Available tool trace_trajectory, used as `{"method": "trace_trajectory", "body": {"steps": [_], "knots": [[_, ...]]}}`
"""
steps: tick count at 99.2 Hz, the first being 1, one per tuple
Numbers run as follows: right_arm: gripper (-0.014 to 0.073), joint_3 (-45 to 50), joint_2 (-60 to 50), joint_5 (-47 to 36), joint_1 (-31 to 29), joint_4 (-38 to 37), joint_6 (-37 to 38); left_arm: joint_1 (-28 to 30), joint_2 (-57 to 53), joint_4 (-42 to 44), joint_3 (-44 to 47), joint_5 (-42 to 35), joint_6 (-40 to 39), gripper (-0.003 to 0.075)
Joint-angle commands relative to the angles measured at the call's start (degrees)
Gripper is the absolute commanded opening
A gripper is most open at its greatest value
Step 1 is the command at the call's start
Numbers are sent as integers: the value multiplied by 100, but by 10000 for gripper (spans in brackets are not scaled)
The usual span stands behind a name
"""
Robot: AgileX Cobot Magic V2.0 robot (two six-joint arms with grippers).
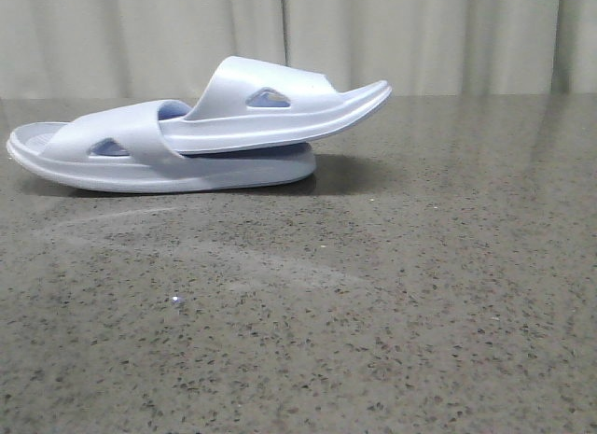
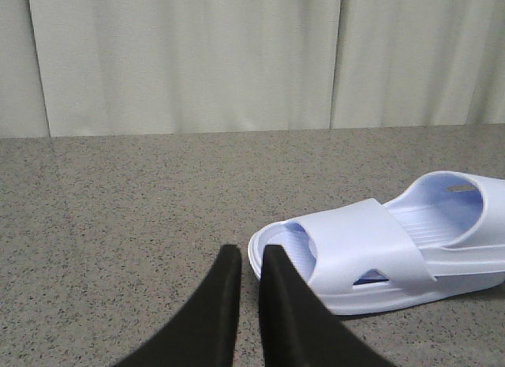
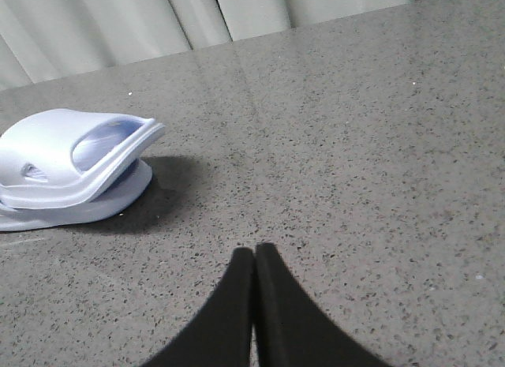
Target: Insert blue slippers together front up
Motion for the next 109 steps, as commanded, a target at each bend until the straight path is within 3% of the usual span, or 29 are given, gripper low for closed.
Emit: {"method": "trace_trajectory", "body": {"steps": [1,73,86,93,103,109], "knots": [[-89,-141,-8,-48,15,68,-84,-40,37,-181,-144,-174,20,15],[-89,-141,-8,-38,15,68,-84,-40,37,-181,-144,-174,20,15],[-89,-141,-8,-38,15,68,-84,-40,2,100,28,-520,-116,15],[-89,-141,-8,-38,15,68,-84,-26,-193,1208,239,-739,-1048,15],[-89,-141,-8,-38,15,68,-84,-18,-654,3467,698,-1272,-3504,15],[-89,-141,-8,-38,15,68,-84,-18,-1052,4659,1033,-1494,-4523,15]]}}
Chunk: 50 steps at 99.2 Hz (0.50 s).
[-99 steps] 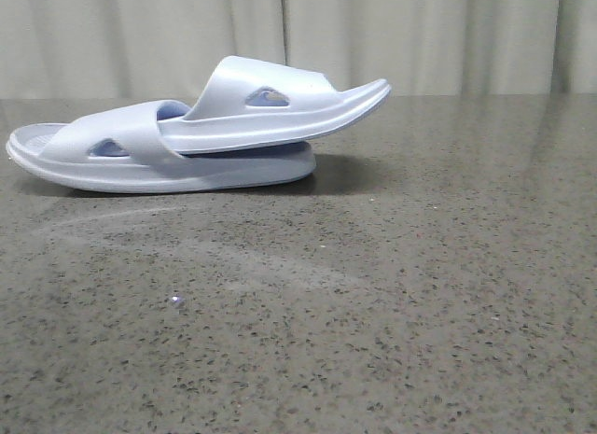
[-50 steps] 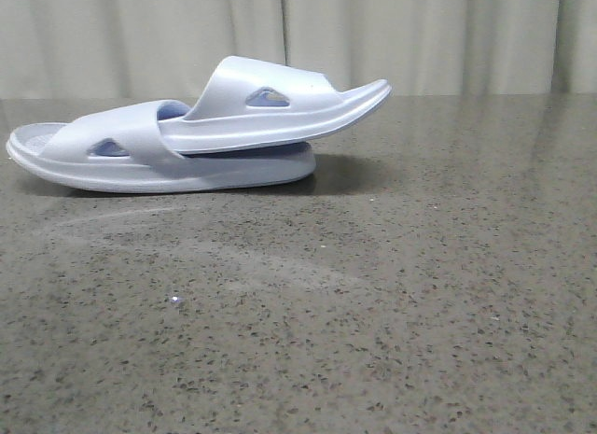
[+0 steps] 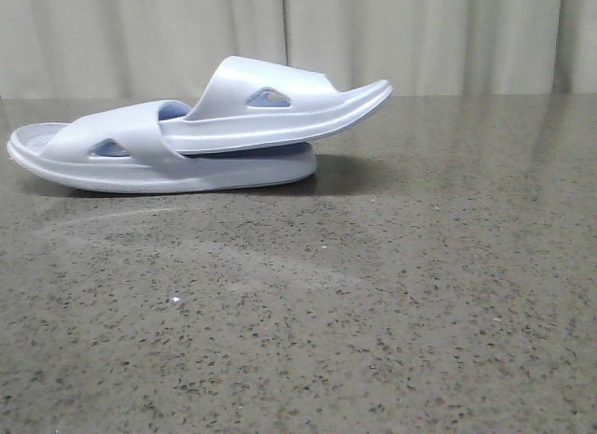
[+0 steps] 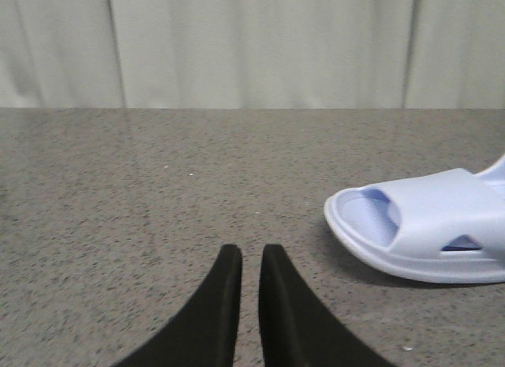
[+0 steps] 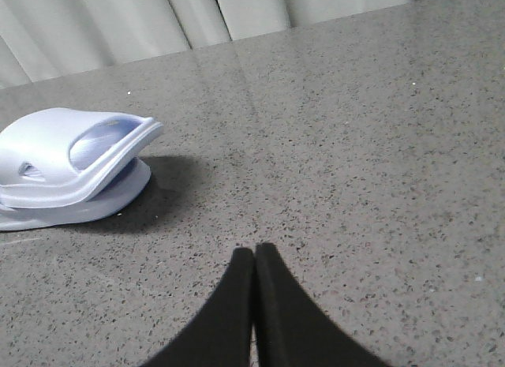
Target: Insert blue slippers together front up
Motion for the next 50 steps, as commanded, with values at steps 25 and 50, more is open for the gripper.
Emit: {"method": "trace_trajectory", "body": {"steps": [25,50], "knots": [[-89,-151,-8,-38,15,68,-52,-18,-1717,3266,1117,-351,-3122,15],[-89,-151,-8,-37,15,68,-52,-18,-1802,3034,1109,-57,-3122,15]]}}
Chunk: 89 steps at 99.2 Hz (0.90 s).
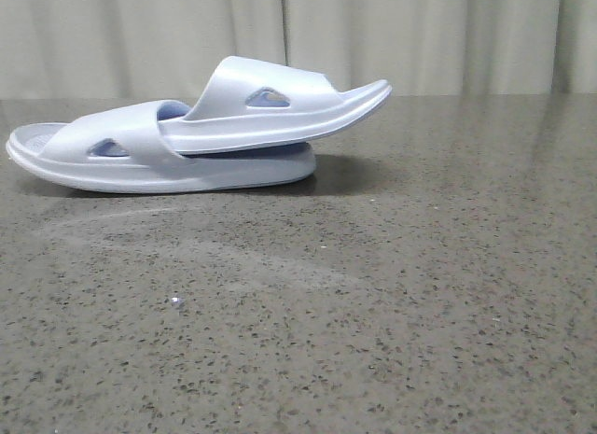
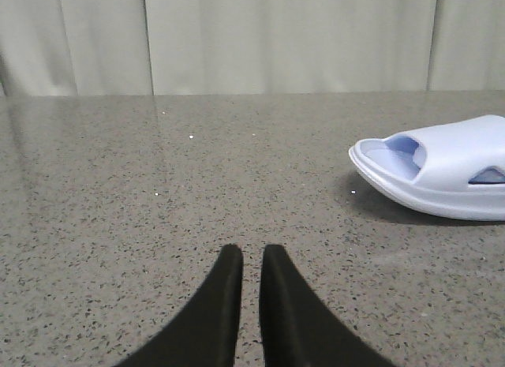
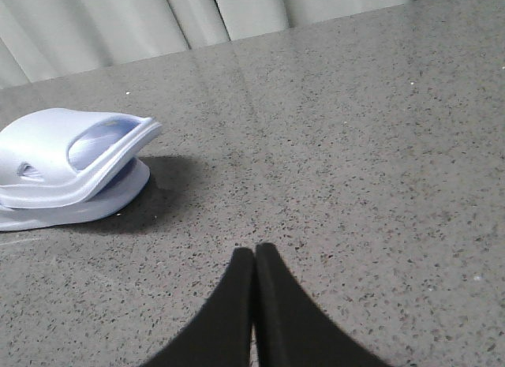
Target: Insert blue slippers together front up
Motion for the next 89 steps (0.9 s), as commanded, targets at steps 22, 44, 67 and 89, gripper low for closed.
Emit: {"method": "trace_trajectory", "body": {"steps": [22,44,67,89], "knots": [[-89,-151,-8,-37,15,68,-52,-18,-107,-204,47,-388,-80,15],[-89,-151,-8,-37,15,68,-52,-18,-107,-204,47,-388,-80,15],[-89,-151,-8,-49,15,68,-52,-18,-107,-204,47,-388,-80,15],[-89,-108,-8,-619,15,-1494,675,-18,-107,-204,47,-388,-80,15]]}}
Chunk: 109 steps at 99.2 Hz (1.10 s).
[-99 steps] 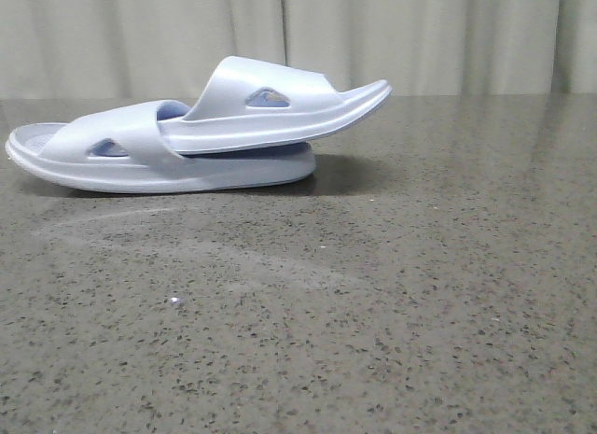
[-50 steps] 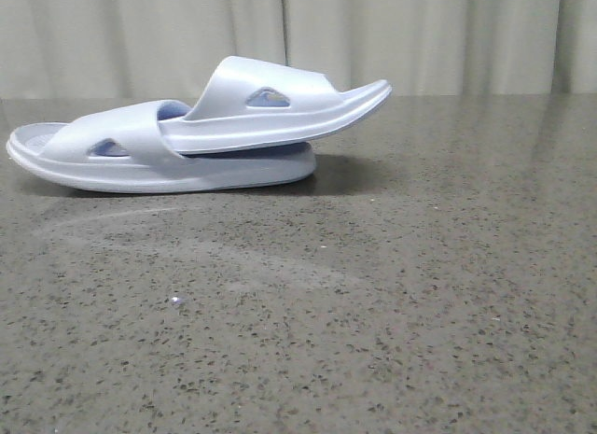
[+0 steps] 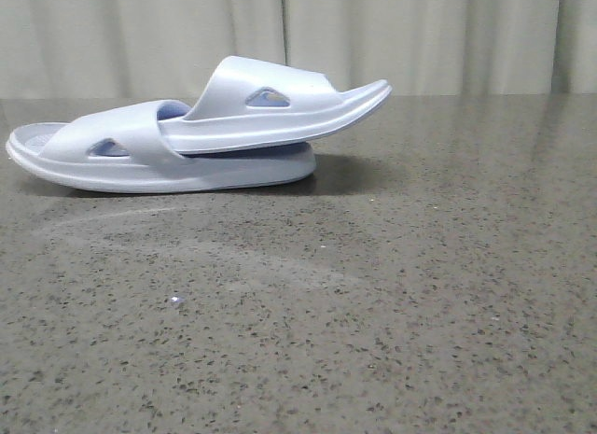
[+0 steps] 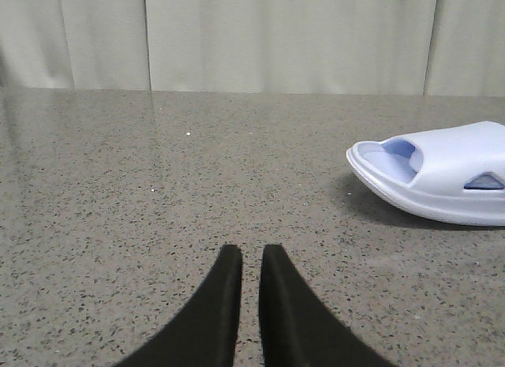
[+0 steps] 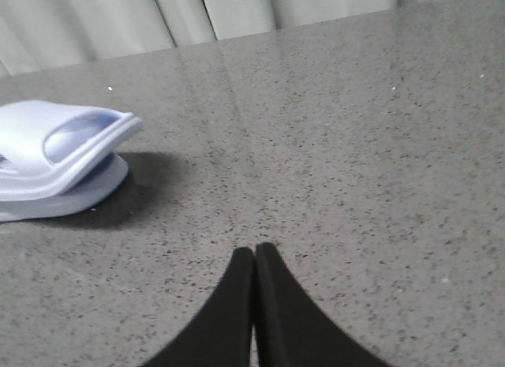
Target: Insert blue slippers together front up
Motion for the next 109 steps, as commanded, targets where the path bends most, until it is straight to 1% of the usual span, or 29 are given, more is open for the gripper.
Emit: {"method": "trace_trajectory", "body": {"steps": [1,4,7,18,25,32,37,57,60,74,82,109], "knots": [[-89,-159,-8,-422,15,-1127,680,-18,-107,-68,47,-396,-62,15],[-89,-148,-8,-616,15,-1795,1282,-18,-107,-68,47,-396,-62,15],[-89,-136,-8,-741,15,-2280,1703,-18,-107,-68,47,-396,-62,15],[-89,142,-155,-1347,-104,-3886,3008,-18,-107,-68,47,-396,-62,15],[-89,387,-338,-1387,-315,-4675,3649,-18,-107,-68,47,-396,-62,15],[-89,696,-621,-1439,-557,-5291,4281,-18,-107,-68,47,-396,-62,15],[-89,909,-868,-1518,-717,-5626,4575,-18,-107,-68,47,-396,-62,15],[-89,1584,-1929,-1530,-1146,-6082,4666,-18,-107,-68,47,-396,-62,15],[-89,1570,-2070,-1188,-1170,-6123,4666,-18,-107,-68,47,-396,-62,15],[-89,1570,-2579,-733,-1318,-6400,4666,-18,-107,-68,47,-396,-62,15],[-89,1570,-2706,-475,-1362,-6400,4666,-18,-107,-68,47,-396,-62,15],[-89,1570,-2705,-446,-1372,-6400,4666,-18,-107,-68,47,-396,-62,15]]}}
